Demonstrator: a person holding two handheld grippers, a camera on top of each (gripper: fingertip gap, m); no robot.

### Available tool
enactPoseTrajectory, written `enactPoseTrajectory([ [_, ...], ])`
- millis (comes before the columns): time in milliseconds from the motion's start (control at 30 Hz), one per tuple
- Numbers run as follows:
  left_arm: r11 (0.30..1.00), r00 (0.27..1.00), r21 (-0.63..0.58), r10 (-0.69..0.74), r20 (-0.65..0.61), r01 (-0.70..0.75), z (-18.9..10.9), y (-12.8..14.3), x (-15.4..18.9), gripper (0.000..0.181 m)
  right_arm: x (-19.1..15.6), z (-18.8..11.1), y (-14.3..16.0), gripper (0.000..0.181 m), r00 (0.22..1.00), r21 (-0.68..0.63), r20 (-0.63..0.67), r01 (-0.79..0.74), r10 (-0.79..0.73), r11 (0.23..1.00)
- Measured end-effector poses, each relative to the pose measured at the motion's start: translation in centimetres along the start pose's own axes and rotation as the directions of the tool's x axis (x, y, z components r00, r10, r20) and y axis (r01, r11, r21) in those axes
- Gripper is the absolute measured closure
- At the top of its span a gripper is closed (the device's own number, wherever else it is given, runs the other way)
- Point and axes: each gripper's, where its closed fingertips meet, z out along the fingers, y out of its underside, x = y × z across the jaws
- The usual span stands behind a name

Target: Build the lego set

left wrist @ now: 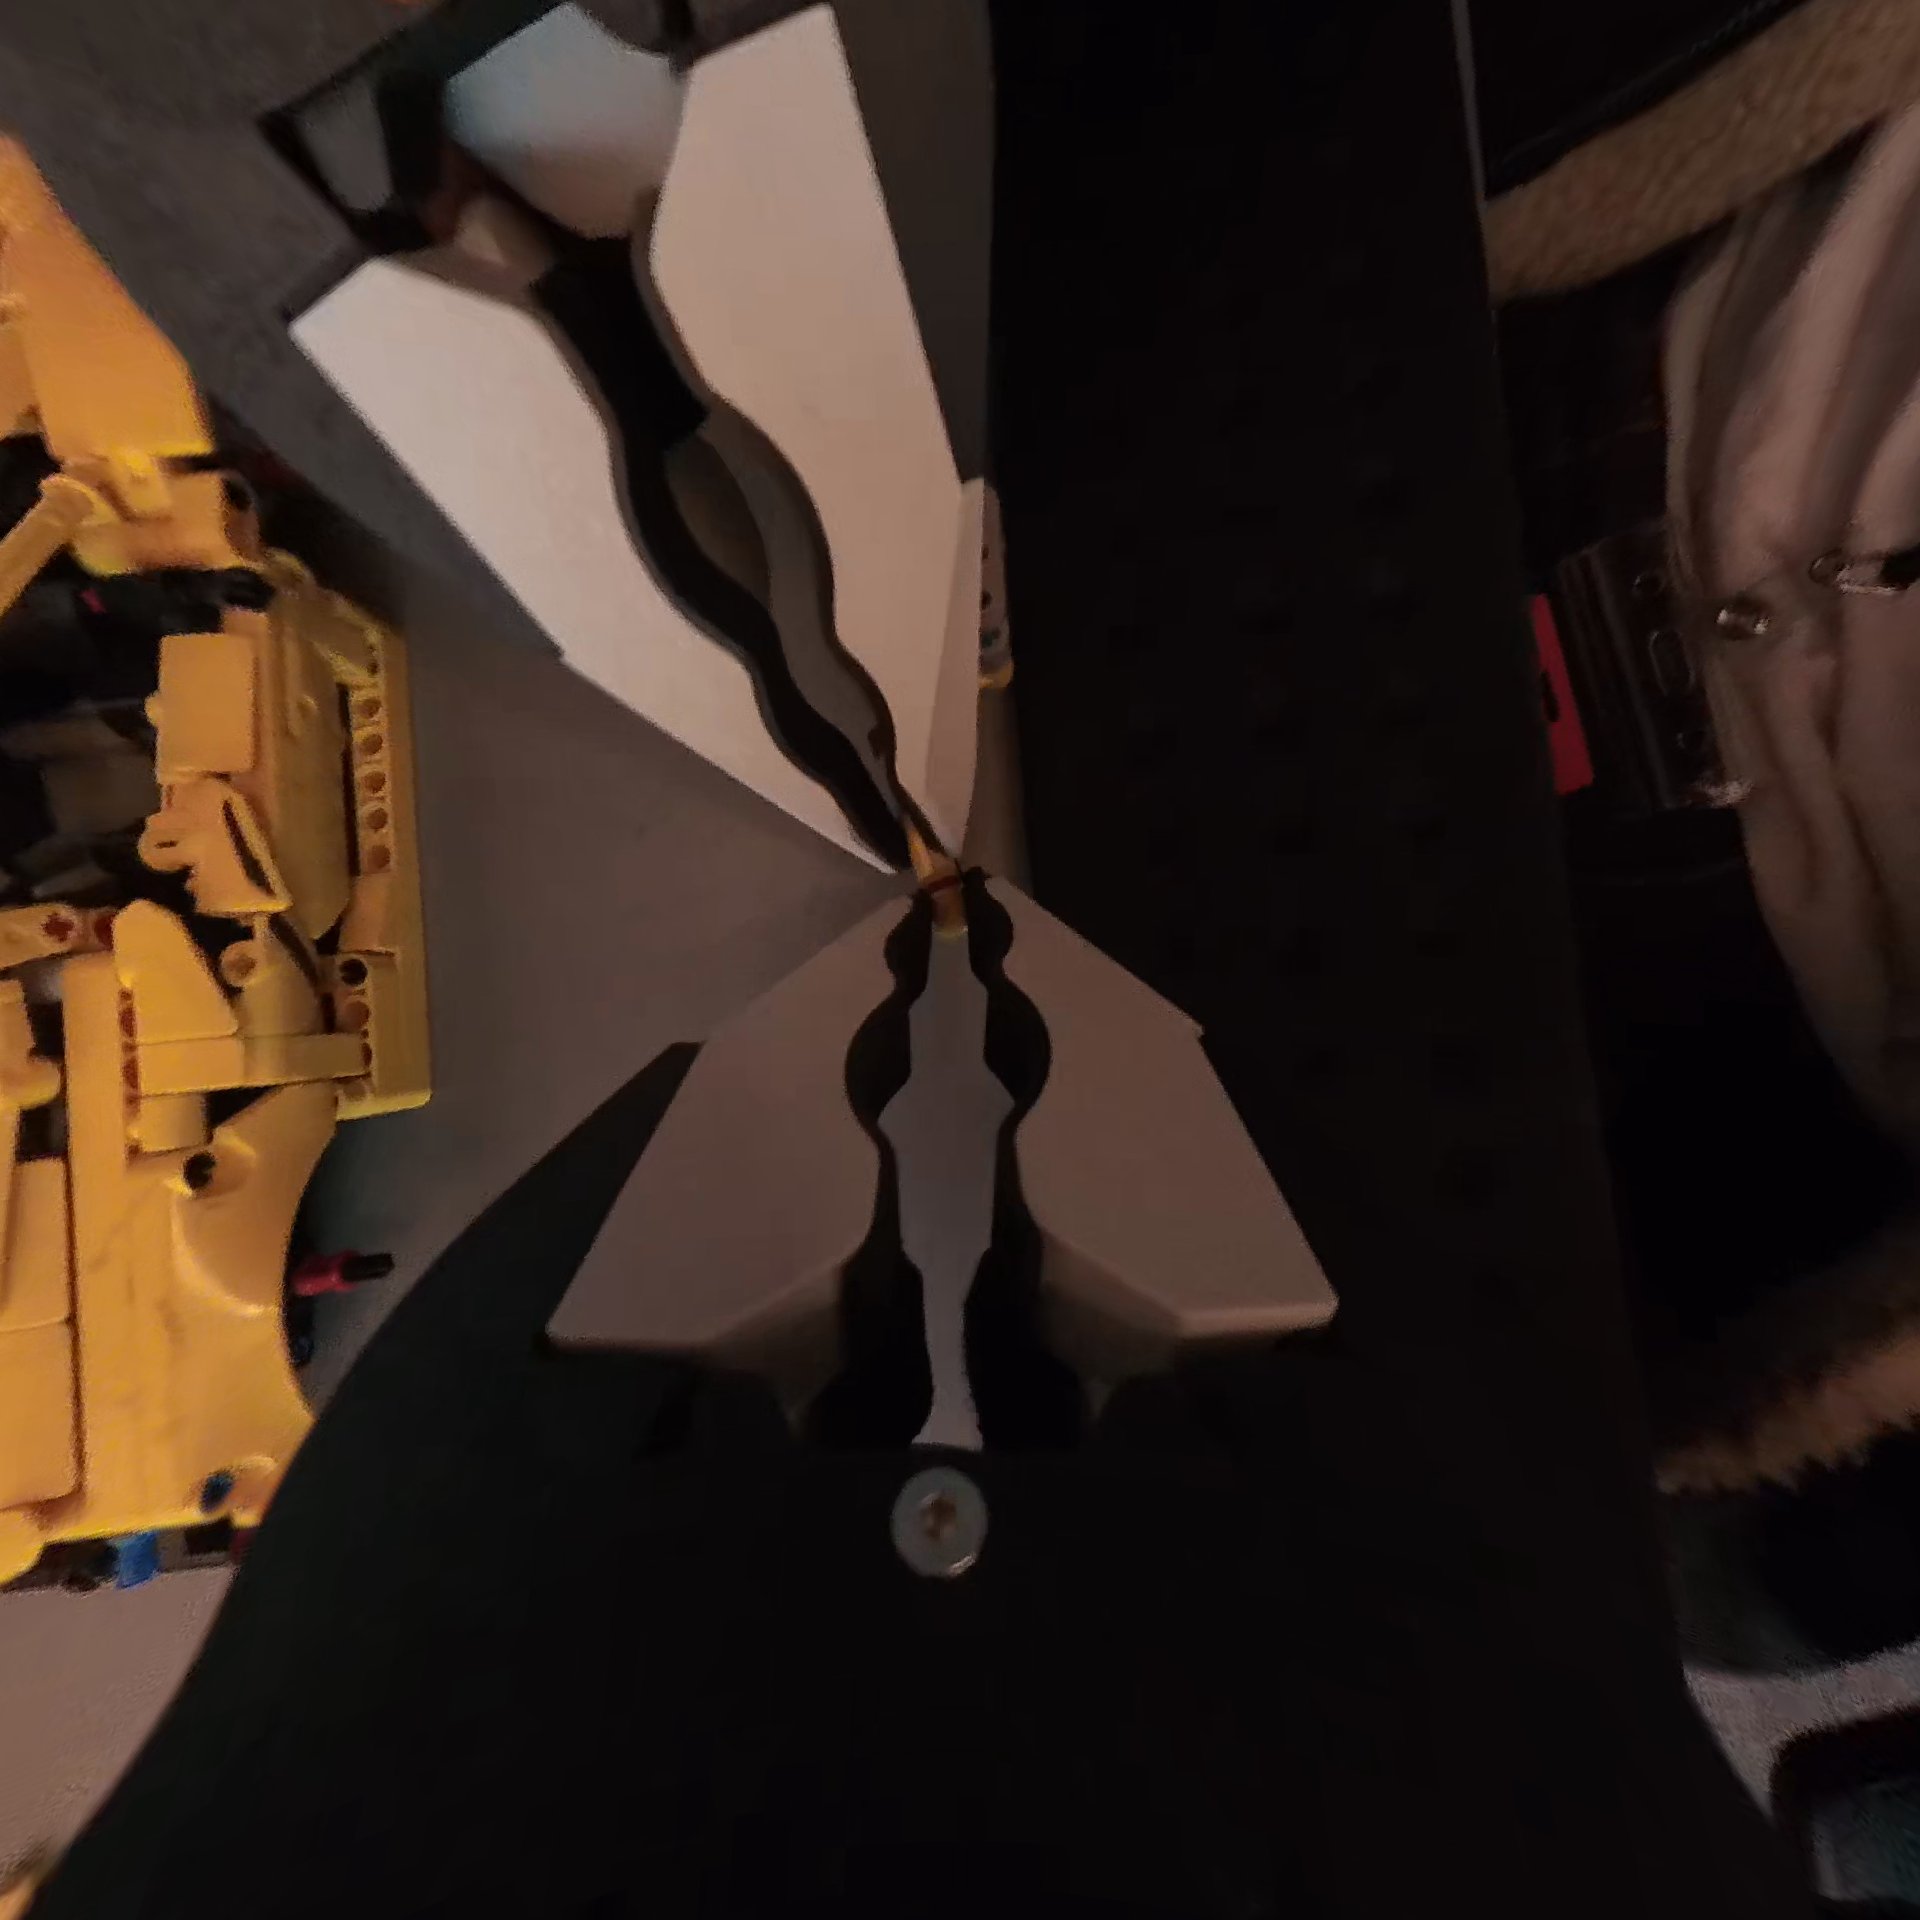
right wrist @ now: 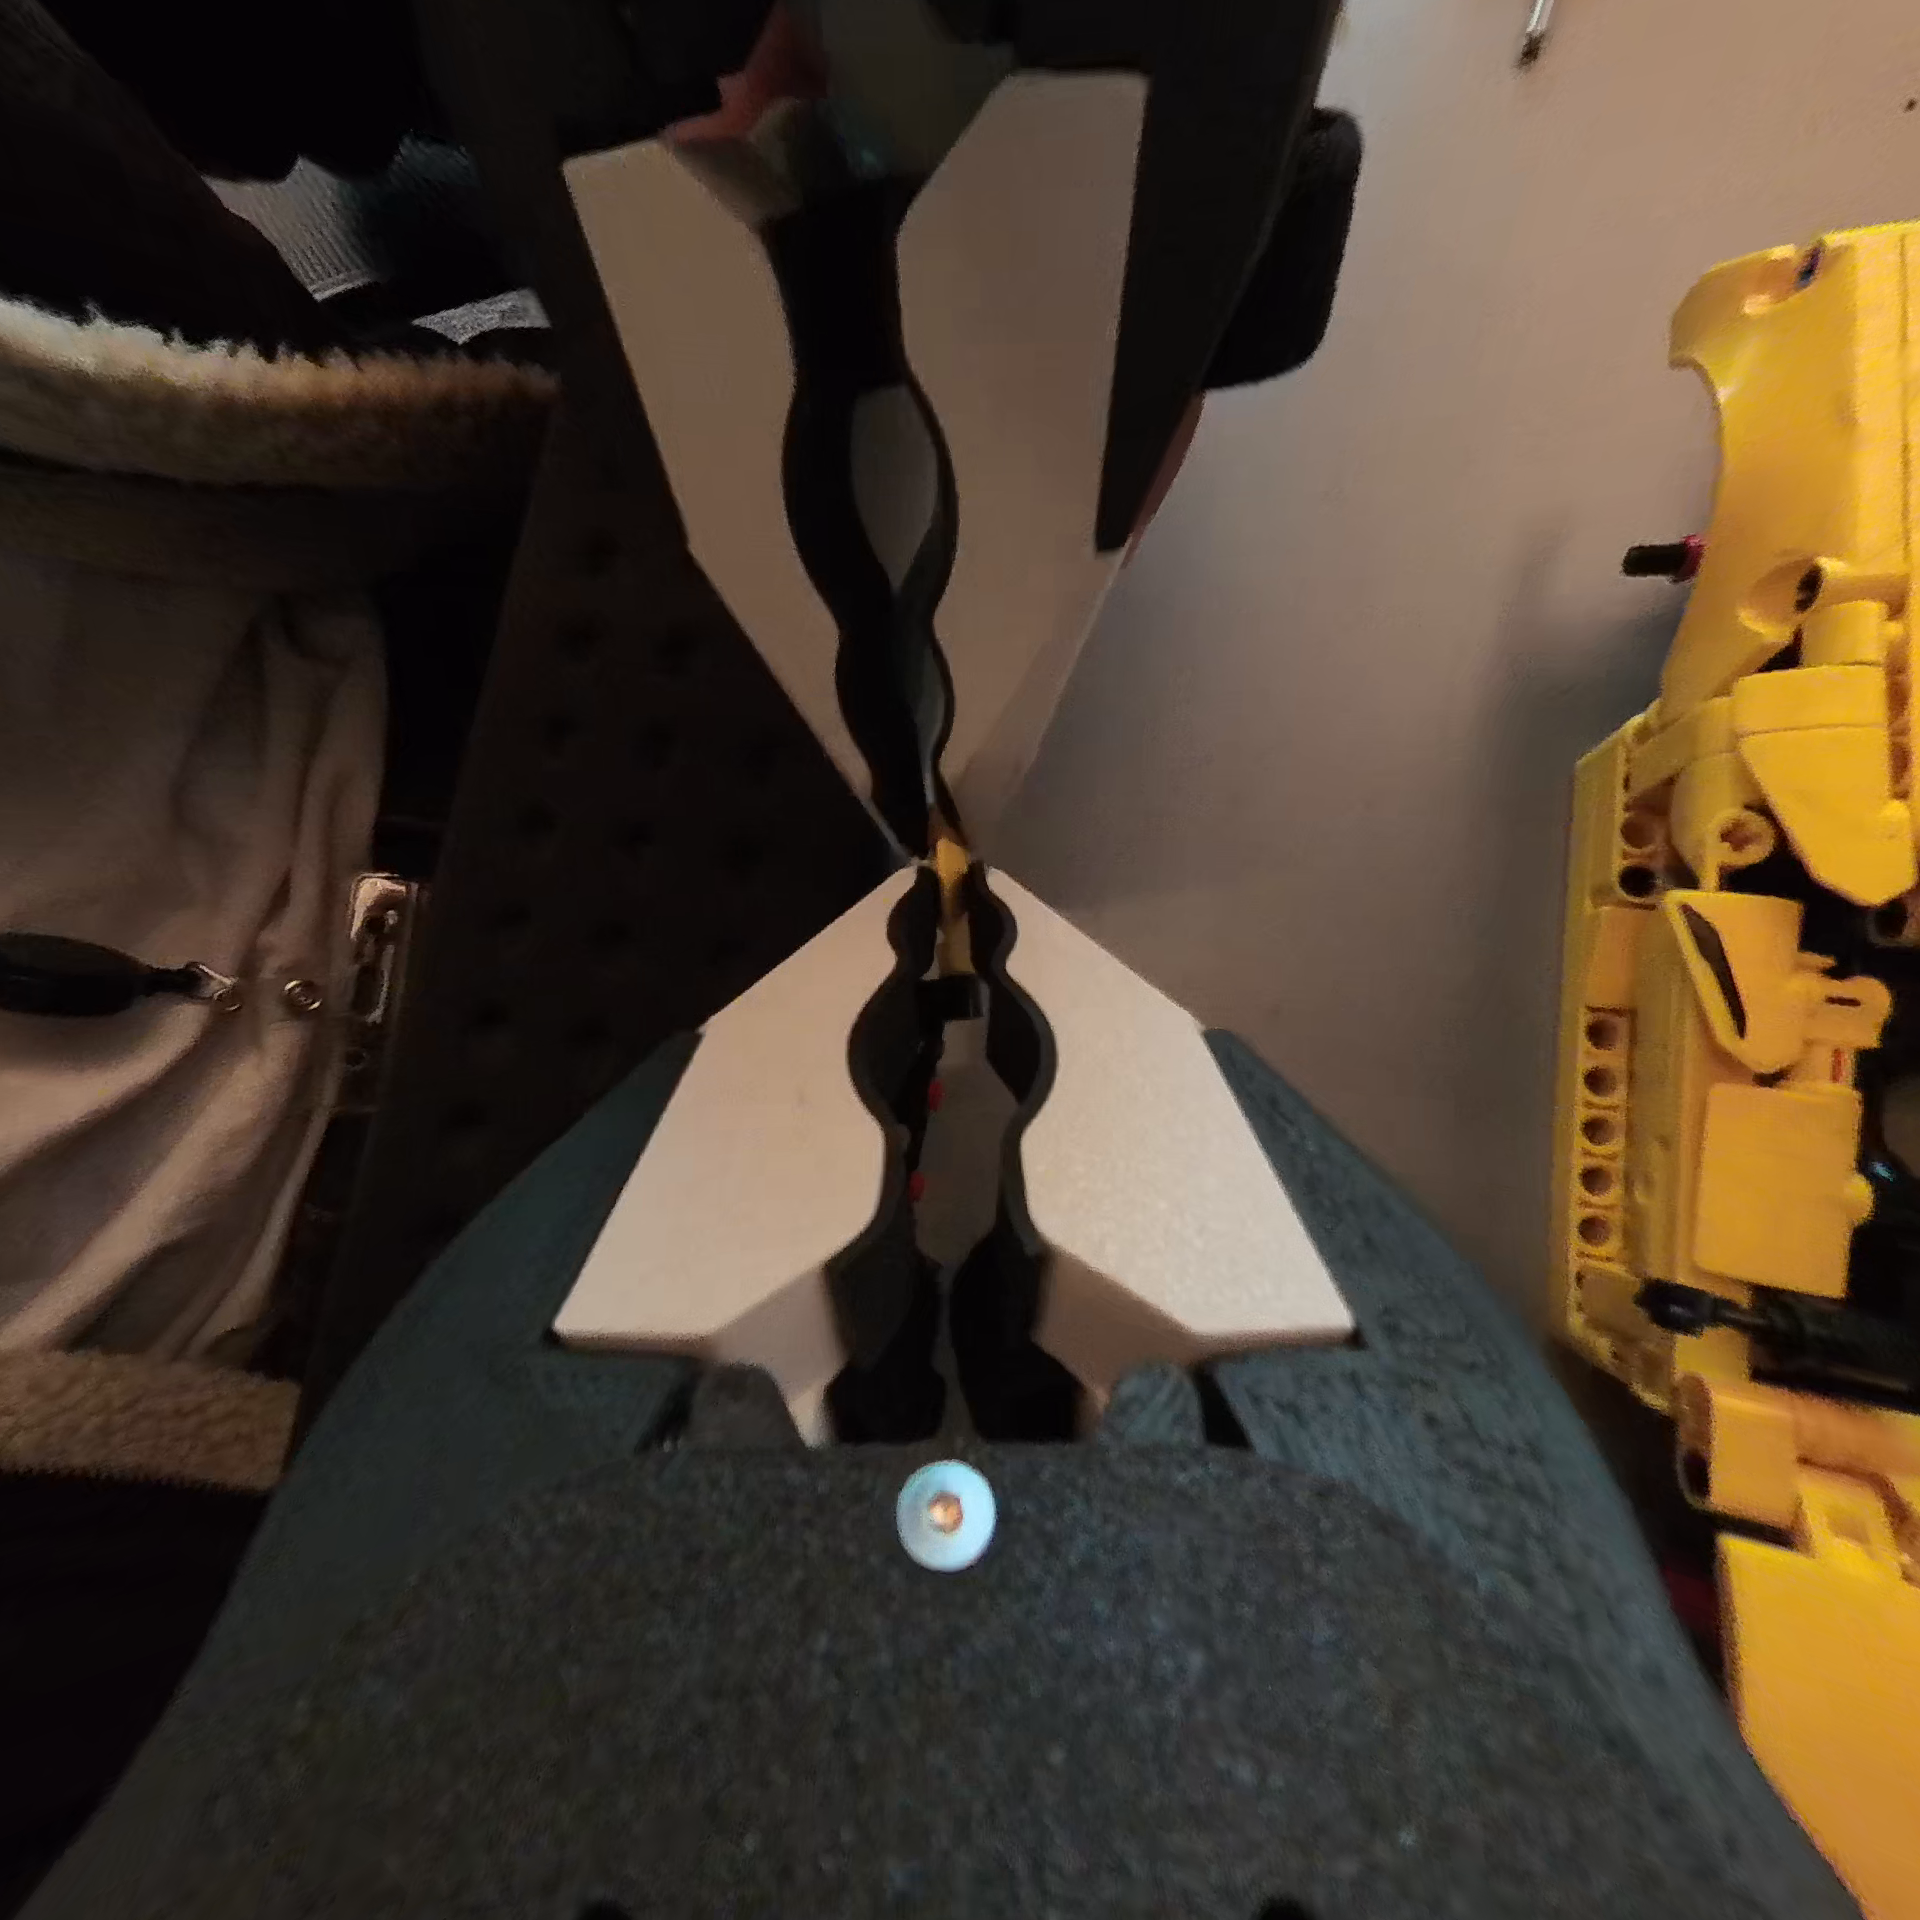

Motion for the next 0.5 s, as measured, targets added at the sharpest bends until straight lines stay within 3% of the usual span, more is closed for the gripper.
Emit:
enactPoseTrajectory([
  [200,0.952,0.989,0.286,-0.13,0.067,0.106,-1.5,-1.3,-0.7,0.174,0.2,-1.4,-1.0,0.177,1.0,0.114,0.016,-0.017,0.016,0.993],
  [500,0.939,0.986,0.328,-0.137,0.091,0.101,-1.7,-1.0,-0.9,0.175,0.4,-1.6,-1.2,0.177,1.0,0.132,0.006,-0.011,0.01,0.991],
])
